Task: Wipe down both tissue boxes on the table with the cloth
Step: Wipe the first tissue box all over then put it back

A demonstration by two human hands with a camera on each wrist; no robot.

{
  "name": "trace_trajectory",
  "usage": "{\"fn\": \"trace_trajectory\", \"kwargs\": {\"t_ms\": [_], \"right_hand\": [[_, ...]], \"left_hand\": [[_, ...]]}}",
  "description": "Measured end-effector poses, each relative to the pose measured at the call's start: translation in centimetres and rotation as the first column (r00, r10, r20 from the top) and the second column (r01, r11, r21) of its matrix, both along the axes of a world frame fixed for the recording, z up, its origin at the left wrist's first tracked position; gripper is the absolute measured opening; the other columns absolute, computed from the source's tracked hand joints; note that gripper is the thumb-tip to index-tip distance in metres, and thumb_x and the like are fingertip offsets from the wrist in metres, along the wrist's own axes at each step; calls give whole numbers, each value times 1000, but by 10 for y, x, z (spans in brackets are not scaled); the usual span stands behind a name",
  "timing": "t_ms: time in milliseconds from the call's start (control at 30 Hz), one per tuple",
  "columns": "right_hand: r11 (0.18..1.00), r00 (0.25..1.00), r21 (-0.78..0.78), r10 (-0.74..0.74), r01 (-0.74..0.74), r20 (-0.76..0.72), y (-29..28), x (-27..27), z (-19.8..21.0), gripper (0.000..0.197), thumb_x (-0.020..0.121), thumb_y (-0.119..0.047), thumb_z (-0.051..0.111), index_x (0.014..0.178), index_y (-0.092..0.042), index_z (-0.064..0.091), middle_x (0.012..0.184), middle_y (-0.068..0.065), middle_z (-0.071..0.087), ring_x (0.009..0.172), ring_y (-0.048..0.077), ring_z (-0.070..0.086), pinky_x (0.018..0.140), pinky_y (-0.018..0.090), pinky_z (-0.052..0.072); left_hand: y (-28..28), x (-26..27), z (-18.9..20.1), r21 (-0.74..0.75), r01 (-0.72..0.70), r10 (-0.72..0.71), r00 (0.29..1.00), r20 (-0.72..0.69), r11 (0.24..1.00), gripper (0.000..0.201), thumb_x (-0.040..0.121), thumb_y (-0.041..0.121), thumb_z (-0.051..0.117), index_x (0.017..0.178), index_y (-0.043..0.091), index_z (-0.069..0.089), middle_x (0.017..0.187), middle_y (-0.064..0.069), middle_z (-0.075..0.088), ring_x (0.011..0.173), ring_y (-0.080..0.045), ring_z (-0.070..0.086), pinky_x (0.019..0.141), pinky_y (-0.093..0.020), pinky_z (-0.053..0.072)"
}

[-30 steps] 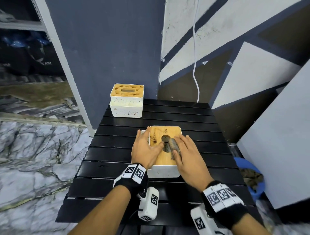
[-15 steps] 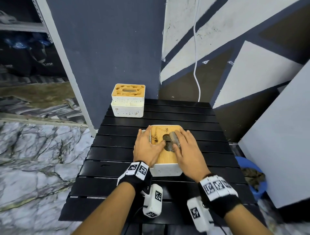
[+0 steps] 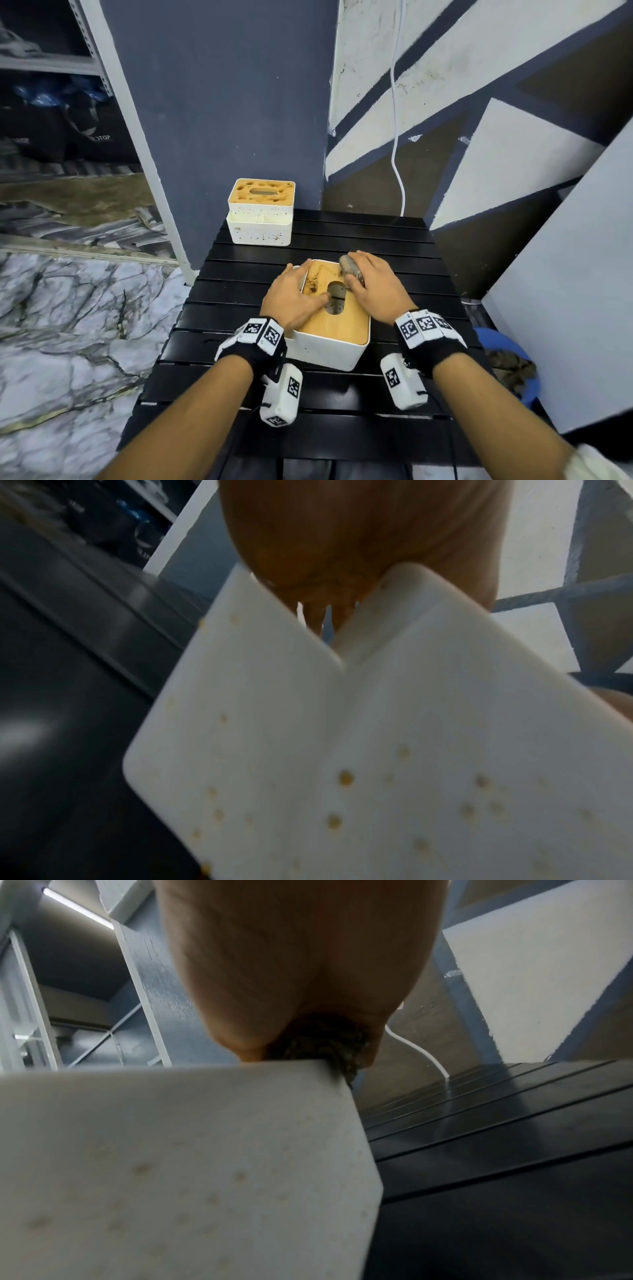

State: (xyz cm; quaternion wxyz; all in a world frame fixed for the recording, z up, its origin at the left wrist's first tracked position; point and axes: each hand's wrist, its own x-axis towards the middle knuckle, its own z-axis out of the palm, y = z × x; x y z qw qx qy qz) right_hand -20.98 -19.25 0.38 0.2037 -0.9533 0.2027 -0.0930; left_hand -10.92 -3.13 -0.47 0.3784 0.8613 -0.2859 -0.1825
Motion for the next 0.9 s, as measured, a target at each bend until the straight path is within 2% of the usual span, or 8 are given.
{"fn": "trace_trajectory", "kwargs": {"t_ms": [100, 167, 233, 333, 467, 600, 767, 900], "right_hand": [[999, 998, 44, -9, 6, 58, -1, -9, -3, 51, 96, -34, 46, 143, -19, 33, 147, 1, 35, 136, 19, 29, 111, 29, 22], [993, 986, 95, -78, 64, 150, 6, -15, -8, 49, 95, -31, 49, 141, -18, 37, 145, 1, 38, 133, 20, 32, 110, 28, 23], [978, 955, 132, -190, 163, 229, 17, -19, -16, 47, 95, -30, 48, 140, -18, 38, 144, 1, 38, 133, 19, 32, 108, 27, 25], [930, 888, 157, -365, 332, 281, 34, -20, -23, 48, 96, -31, 46, 141, -18, 36, 147, 3, 34, 135, 19, 29, 107, 31, 30], [876, 838, 160, -483, 456, 256, 52, -22, -23, 51, 96, -36, 43, 144, -20, 32, 150, 2, 29, 137, 19, 25, 100, 35, 39], [912, 873, 116, -411, 394, 263, 60, -35, -21, 52, 96, -37, 44, 144, -20, 32, 150, 3, 31, 137, 19, 25, 104, 33, 35], [972, 948, 64, -236, 227, 215, 67, -62, -15, 50, 97, -36, 44, 144, -24, 33, 152, -4, 27, 140, 11, 20, 108, 27, 28], [992, 986, -28, -116, 120, 121, 73, -78, -13, 50, 98, -38, 39, 146, -26, 29, 154, -7, 22, 143, 12, 15, 112, 22, 16]], "left_hand": [[-1, 15, 11, 168, 117, -143, 978, 151, 979, 87, 84, 52, 68, 155, 32, 23, 162, -3, 25, 152, -24, 12, 122, -43, 7], [-1, 17, 12, 173, 115, -155, 958, 240, 978, 93, 81, 58, 68, 156, 34, 18, 162, 2, 27, 152, -23, 10, 123, -46, 3], [2, 9, 8, 108, 49, -77, 958, 275, 993, 97, 78, 60, 69, 156, 35, 18, 163, 3, 25, 153, -23, 8, 123, -46, 2], [15, -18, -1, -23, -126, 128, 964, 231, 992, 96, 78, 58, 70, 156, 29, 21, 164, 1, 20, 153, -23, 5, 122, -42, 4], [32, -50, -17, -113, -306, 313, 948, 57, 945, 89, 83, 53, 69, 155, 26, 23, 165, -3, 14, 153, -24, 0, 124, -42, 8], [25, -55, -24, -210, -373, 349, 926, -145, 904, 87, 86, 48, 69, 155, 23, 21, 165, -7, 13, 153, -22, 1, 123, -42, 13], [15, -37, -19, -162, -294, 279, 954, -111, 942, 92, 89, 46, 67, 157, 19, 12, 165, -9, 10, 153, -22, 5, 121, -40, 14], [12, -12, -9, -129, -159, 143, 982, -127, 979, 82, 90, 31, 68, 156, 18, 21, 161, -7, 25, 147, -23, 26, 120, -39, 24]]}}
